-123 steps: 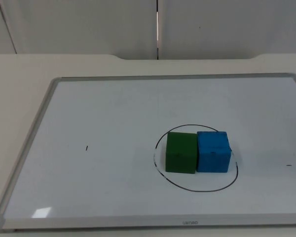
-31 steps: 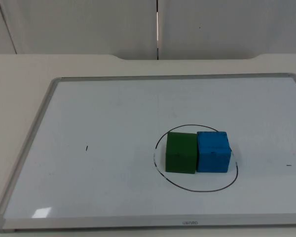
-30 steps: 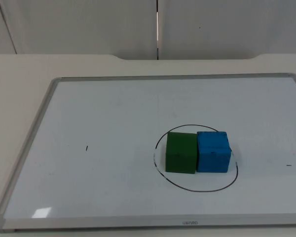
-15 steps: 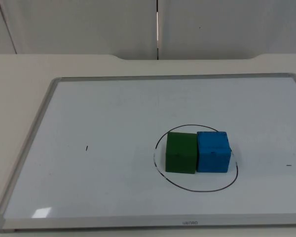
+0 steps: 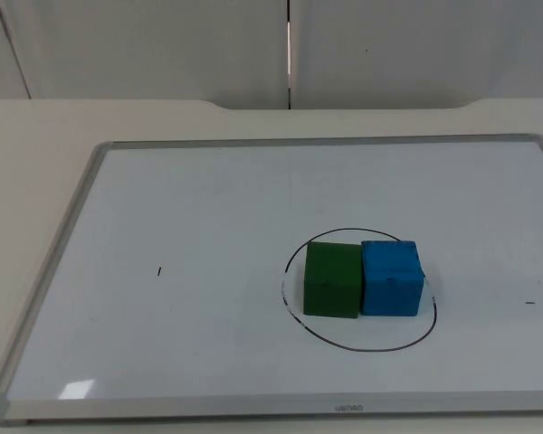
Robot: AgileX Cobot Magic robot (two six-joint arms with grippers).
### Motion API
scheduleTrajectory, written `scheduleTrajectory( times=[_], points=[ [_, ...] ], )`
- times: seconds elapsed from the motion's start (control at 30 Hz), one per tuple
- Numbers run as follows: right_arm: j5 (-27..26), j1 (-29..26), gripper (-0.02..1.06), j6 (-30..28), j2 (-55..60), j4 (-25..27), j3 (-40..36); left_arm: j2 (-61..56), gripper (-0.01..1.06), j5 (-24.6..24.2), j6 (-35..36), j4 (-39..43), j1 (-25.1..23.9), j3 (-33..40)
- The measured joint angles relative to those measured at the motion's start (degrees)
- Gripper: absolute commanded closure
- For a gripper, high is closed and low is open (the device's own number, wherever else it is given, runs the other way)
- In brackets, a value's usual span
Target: Push the two cubes into the marked area.
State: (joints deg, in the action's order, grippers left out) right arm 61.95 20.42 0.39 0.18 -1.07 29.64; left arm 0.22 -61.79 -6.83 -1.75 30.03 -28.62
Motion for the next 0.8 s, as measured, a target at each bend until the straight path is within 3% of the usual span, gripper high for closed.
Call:
scheduleTrajectory(
  times=[0.8],
  points=[
    [0.0, 0.0, 0.03, -0.4, 0.0, 0.0, 0.0, 0.0, 1.05, 0.0, 4.9, 2.2, 0.0, 0.0]
  ],
)
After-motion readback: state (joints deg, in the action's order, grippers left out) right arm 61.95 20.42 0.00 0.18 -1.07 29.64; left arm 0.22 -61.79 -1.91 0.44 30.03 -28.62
